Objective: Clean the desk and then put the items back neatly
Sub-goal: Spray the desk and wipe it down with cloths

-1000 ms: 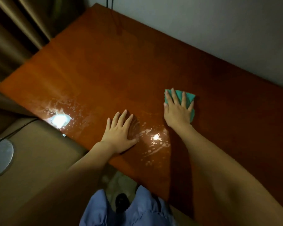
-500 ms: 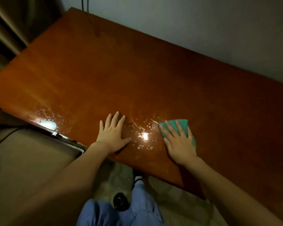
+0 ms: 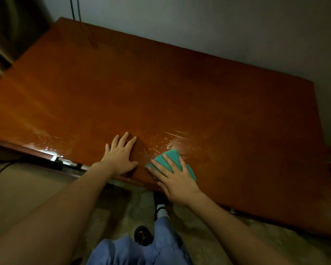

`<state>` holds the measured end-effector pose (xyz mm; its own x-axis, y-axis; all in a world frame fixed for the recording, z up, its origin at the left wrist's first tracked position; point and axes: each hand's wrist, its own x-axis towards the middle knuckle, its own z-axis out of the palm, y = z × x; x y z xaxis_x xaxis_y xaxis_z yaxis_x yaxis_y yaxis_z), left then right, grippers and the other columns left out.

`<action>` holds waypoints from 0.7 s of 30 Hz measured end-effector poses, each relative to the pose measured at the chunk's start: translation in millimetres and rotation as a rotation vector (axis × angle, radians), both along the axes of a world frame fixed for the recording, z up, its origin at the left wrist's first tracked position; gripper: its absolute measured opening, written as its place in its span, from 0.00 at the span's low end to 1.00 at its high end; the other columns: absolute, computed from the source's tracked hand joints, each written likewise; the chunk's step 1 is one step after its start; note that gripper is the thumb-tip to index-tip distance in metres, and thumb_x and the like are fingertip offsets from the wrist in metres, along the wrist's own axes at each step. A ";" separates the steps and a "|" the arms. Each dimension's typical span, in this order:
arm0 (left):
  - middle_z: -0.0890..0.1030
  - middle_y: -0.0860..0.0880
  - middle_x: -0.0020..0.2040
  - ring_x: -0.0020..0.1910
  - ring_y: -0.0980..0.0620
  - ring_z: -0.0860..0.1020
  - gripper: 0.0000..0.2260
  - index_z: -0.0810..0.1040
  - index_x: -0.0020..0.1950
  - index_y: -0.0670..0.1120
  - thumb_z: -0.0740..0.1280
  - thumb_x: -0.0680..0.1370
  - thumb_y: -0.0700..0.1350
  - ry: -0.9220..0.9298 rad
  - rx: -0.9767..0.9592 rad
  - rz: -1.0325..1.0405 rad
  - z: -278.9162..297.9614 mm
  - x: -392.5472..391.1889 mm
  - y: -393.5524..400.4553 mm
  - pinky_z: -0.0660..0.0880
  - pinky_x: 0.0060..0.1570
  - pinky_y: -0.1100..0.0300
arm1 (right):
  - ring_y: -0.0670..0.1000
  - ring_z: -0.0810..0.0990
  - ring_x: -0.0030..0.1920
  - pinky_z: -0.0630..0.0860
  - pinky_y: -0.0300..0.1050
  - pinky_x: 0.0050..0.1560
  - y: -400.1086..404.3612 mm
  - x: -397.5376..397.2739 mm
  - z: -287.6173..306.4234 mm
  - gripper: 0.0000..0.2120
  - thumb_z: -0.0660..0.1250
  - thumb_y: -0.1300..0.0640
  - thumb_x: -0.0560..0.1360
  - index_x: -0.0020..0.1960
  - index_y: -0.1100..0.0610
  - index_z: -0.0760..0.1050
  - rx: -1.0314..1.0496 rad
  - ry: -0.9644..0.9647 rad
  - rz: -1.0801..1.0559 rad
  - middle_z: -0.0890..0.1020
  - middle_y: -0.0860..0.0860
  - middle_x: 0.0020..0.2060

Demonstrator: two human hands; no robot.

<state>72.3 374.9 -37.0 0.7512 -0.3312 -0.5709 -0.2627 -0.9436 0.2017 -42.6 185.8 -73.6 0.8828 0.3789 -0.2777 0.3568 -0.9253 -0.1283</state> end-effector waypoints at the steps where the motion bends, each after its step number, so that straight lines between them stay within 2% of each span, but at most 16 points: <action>1: 0.40 0.50 0.78 0.76 0.43 0.40 0.39 0.41 0.77 0.54 0.64 0.77 0.58 -0.004 -0.012 0.002 2.1 -0.7 -4.6 0.44 0.72 0.39 | 0.56 0.50 0.74 0.47 0.69 0.67 -14.7 -7.4 0.4 0.26 0.45 0.44 0.79 0.76 0.44 0.46 -0.017 0.004 -0.046 0.53 0.44 0.73; 3: 0.41 0.50 0.78 0.76 0.43 0.41 0.37 0.42 0.78 0.54 0.63 0.77 0.57 -0.006 -0.028 -0.014 4.5 -3.3 -14.1 0.45 0.72 0.39 | 0.57 0.47 0.75 0.51 0.71 0.70 -39.6 -8.4 0.5 0.26 0.42 0.43 0.79 0.76 0.43 0.42 -0.037 0.046 -0.158 0.49 0.44 0.74; 5: 0.43 0.50 0.78 0.76 0.43 0.42 0.35 0.44 0.78 0.53 0.61 0.78 0.57 -0.003 -0.051 -0.011 5.8 -6.6 -22.8 0.46 0.72 0.39 | 0.55 0.38 0.76 0.42 0.68 0.72 -42.3 7.2 2.4 0.25 0.36 0.43 0.79 0.74 0.41 0.33 -0.035 0.058 -0.347 0.38 0.43 0.73; 8: 0.48 0.51 0.78 0.76 0.44 0.46 0.31 0.48 0.78 0.52 0.59 0.80 0.55 -0.026 -0.096 0.040 7.4 -6.6 -28.8 0.50 0.72 0.40 | 0.55 0.33 0.75 0.33 0.66 0.69 -7.3 39.6 7.9 0.24 0.40 0.44 0.82 0.73 0.43 0.30 0.049 0.046 -0.564 0.31 0.43 0.70; 10: 0.51 0.50 0.78 0.76 0.44 0.49 0.29 0.50 0.77 0.51 0.58 0.80 0.54 -0.056 -0.092 0.046 8.8 -5.8 -28.9 0.54 0.71 0.41 | 0.56 0.31 0.74 0.30 0.66 0.66 22.5 41.2 9.6 0.25 0.42 0.45 0.82 0.76 0.43 0.35 0.084 0.052 -0.457 0.32 0.43 0.71; 12: 0.53 0.50 0.77 0.75 0.45 0.51 0.27 0.53 0.77 0.50 0.58 0.80 0.53 -0.097 -0.076 0.041 9.0 -5.2 -29.5 0.57 0.70 0.43 | 0.56 0.31 0.73 0.30 0.68 0.66 39.4 25.6 6.6 0.25 0.44 0.46 0.82 0.77 0.45 0.42 0.085 0.055 -0.263 0.37 0.44 0.75; 14: 0.53 0.50 0.77 0.75 0.45 0.52 0.27 0.54 0.77 0.51 0.58 0.80 0.54 -0.121 -0.057 0.038 7.1 -4.5 -34.1 0.57 0.70 0.42 | 0.56 0.36 0.74 0.37 0.70 0.69 35.8 6.1 7.5 0.24 0.44 0.46 0.81 0.77 0.46 0.50 0.065 0.012 -0.139 0.47 0.45 0.77; 16: 0.50 0.49 0.77 0.75 0.43 0.49 0.29 0.51 0.77 0.53 0.59 0.79 0.56 -0.104 -0.031 0.035 6.0 -3.4 -44.5 0.54 0.71 0.40 | 0.56 0.41 0.75 0.38 0.69 0.69 11.7 -11.5 3.6 0.25 0.44 0.45 0.80 0.76 0.44 0.47 0.054 0.033 -0.089 0.50 0.44 0.76; 17: 0.48 0.49 0.78 0.76 0.42 0.48 0.31 0.49 0.77 0.53 0.59 0.79 0.58 -0.094 -0.011 0.031 4.7 -2.9 -51.0 0.53 0.71 0.38 | 0.56 0.46 0.75 0.43 0.70 0.69 -4.9 -19.4 2.1 0.25 0.45 0.45 0.80 0.76 0.44 0.45 0.026 0.018 -0.098 0.51 0.44 0.75; 19: 0.45 0.47 0.78 0.76 0.41 0.46 0.33 0.47 0.77 0.54 0.59 0.78 0.61 -0.088 0.016 0.015 2.2 -1.7 -63.5 0.52 0.71 0.35 | 0.55 0.59 0.73 0.64 0.68 0.65 -38.4 -29.8 9.4 0.27 0.48 0.45 0.78 0.76 0.45 0.50 -0.015 0.084 -0.255 0.59 0.44 0.73; 20: 0.44 0.47 0.78 0.76 0.40 0.45 0.34 0.46 0.77 0.55 0.58 0.77 0.63 -0.089 0.018 0.005 1.6 -1.4 -69.3 0.51 0.70 0.34 | 0.55 0.61 0.71 0.69 0.67 0.62 -54.1 -29.5 12.9 0.27 0.49 0.45 0.78 0.76 0.45 0.52 -0.027 0.098 -0.351 0.60 0.44 0.72; 21: 0.43 0.47 0.78 0.76 0.40 0.44 0.35 0.45 0.77 0.55 0.58 0.77 0.64 -0.089 0.018 -0.004 0.9 -1.3 -74.2 0.50 0.70 0.33 | 0.55 0.59 0.72 0.69 0.66 0.63 -69.9 -25.0 13.5 0.27 0.47 0.44 0.78 0.76 0.45 0.52 -0.042 0.106 -0.420 0.58 0.45 0.73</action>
<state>71.1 300.7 -36.2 0.7978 -0.3244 -0.5081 -0.2822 -0.9458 0.1608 -67.6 115.9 -60.1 0.9237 -0.0209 -0.3825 -0.0652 -0.9925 -0.1031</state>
